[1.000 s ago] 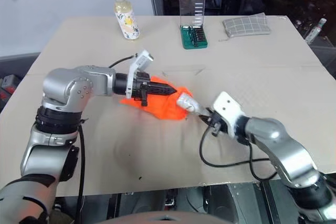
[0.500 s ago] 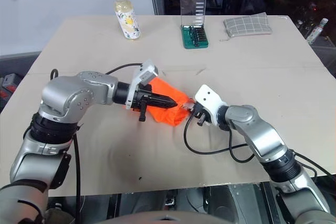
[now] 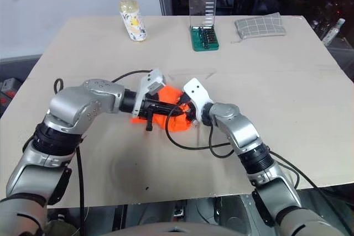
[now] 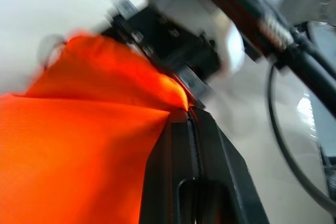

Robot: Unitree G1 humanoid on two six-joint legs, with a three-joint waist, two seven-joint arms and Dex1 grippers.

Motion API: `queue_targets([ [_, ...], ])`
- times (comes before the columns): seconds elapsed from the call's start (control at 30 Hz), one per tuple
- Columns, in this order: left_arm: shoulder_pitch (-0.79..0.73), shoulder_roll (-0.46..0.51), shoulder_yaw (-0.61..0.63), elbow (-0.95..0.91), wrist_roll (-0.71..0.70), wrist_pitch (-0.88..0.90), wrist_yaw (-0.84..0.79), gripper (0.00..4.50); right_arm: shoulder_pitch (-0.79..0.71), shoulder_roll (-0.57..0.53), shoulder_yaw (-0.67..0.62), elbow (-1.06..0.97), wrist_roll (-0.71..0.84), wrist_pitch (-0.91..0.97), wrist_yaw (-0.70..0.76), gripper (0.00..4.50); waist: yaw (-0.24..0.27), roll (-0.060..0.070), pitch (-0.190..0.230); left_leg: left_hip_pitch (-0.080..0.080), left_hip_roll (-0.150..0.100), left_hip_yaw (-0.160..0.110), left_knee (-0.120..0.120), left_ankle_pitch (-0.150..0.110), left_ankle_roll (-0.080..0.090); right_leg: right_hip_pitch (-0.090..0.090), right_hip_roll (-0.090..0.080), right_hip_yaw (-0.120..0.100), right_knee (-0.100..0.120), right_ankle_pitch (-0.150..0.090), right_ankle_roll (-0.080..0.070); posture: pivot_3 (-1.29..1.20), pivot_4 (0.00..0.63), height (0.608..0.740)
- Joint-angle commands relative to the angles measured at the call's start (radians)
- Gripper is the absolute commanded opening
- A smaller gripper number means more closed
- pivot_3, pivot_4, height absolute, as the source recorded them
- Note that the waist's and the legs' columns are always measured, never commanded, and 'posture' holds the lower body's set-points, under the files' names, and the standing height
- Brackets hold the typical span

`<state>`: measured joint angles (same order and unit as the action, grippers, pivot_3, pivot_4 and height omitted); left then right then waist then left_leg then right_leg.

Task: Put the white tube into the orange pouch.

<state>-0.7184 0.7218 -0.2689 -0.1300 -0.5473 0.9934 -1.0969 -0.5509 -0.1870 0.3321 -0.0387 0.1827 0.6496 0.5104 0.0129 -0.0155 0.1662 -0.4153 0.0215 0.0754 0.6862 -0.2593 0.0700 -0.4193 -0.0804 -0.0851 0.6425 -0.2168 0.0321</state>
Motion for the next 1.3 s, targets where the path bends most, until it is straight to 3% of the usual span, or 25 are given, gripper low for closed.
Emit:
queue_targets([
  [0.03,-0.027,-0.003,0.073,0.084,-0.012,-0.034,-0.023,0.0,0.054,-0.054,-0.061,-0.153,0.025,0.0,0.023,3.57,0.0,0.0,0.0,0.0,0.0,0.0,0.0,0.0,0.0,0.0,0.0,0.0,0.0,0.0,0.0,0.0,0.15,0.74],
  [0.3,-0.105,-0.07,0.198,0.277,-0.075,-0.006,-0.042,0.0,0.197,-0.141,-0.194,-0.439,0.148,0.112,0.028,3.57,-0.005,0.0,0.0,0.001,0.001,0.0,0.0,0.0,0.0,0.0,0.001,0.0,0.001,0.0,0.0,0.0,0.15,0.74],
  [0.5,-0.178,-0.07,0.311,0.351,-0.193,0.081,-0.103,0.0,0.191,-0.185,-0.202,-0.384,0.057,0.033,-0.032,3.57,-0.013,0.0,0.0,0.001,0.001,0.001,0.0,0.0,0.0,0.0,0.001,0.0,0.001,0.0,0.0,0.0,0.15,0.74],
  [0.63,-0.291,-0.076,0.429,0.468,-0.28,0.182,-0.074,0.0,0.176,-0.204,-0.28,-0.35,0.075,0.008,-0.035,3.57,-0.013,0.0,0.001,0.0,0.001,0.0,0.0,0.0,0.0,-0.001,0.0,0.0,0.001,0.0,0.0,0.0,0.15,0.74],
  [0.77,-0.153,-0.043,0.205,0.288,-0.031,-0.09,-0.057,0.0,0.207,-0.303,-0.275,-0.325,-0.001,-0.06,-0.013,3.57,-0.014,0.001,0.0,0.002,-0.002,0.002,-0.002,0.0,0.001,0.0,-0.001,0.002,0.0,0.0,0.0,0.0,0.15,0.74],
  [0.83,-0.057,-0.01,0.082,0.161,0.087,-0.251,-0.086,0.49,0.233,-0.308,-0.277,-0.33,-0.001,-0.063,-0.019,3.65,-0.015,0.001,0.0,0.002,-0.001,0.003,-0.002,0.0,0.001,0.0,-0.001,0.003,0.0,0.0,0.0,0.0,0.15,0.74],
  [0.93,0.0,-0.024,0.033,0.053,0.137,-0.308,-0.052,1.25,0.276,-0.305,-0.281,-0.357,-0.001,-0.06,-0.028,3.65,-0.013,0.0,0.001,-0.001,0.0,0.003,-0.003,0.0,0.0,-0.003,-0.001,0.004,0.0,0.0,0.0,0.0,0.15,0.74],
  [1.03,0.017,-0.05,0.01,0.003,0.182,-0.317,0.009,2.49,0.306,-0.297,-0.291,-0.389,0.001,-0.047,-0.042,3.65,-0.006,0.0,0.001,-0.002,0.0,0.003,-0.002,0.0,0.0,-0.004,-0.001,0.005,0.0,0.0,0.0,0.0,0.15,0.74],
  [1.17,0.008,-0.034,-0.05,-0.052,0.244,-0.331,0.003,2.49,0.353,-0.303,-0.299,-0.454,0.005,-0.025,-0.049,3.65,-0.001,0.001,0.001,0.0,0.0,0.005,-0.002,0.0,0.0,-0.003,-0.001,0.004,0.0,0.0,0.0,0.0,0.15,0.74],
  [1.3,0.0,0.002,-0.12,-0.038,0.347,-0.469,-0.044,2.49,0.378,-0.309,-0.299,-0.476,0.001,-0.014,-0.05,3.65,-0.001,0.001,0.001,0.0,0.001,0.005,-0.002,0.0,0.0,-0.003,0.0,0.004,0.0,0.0,0.0,0.0,0.15,0.74],
])
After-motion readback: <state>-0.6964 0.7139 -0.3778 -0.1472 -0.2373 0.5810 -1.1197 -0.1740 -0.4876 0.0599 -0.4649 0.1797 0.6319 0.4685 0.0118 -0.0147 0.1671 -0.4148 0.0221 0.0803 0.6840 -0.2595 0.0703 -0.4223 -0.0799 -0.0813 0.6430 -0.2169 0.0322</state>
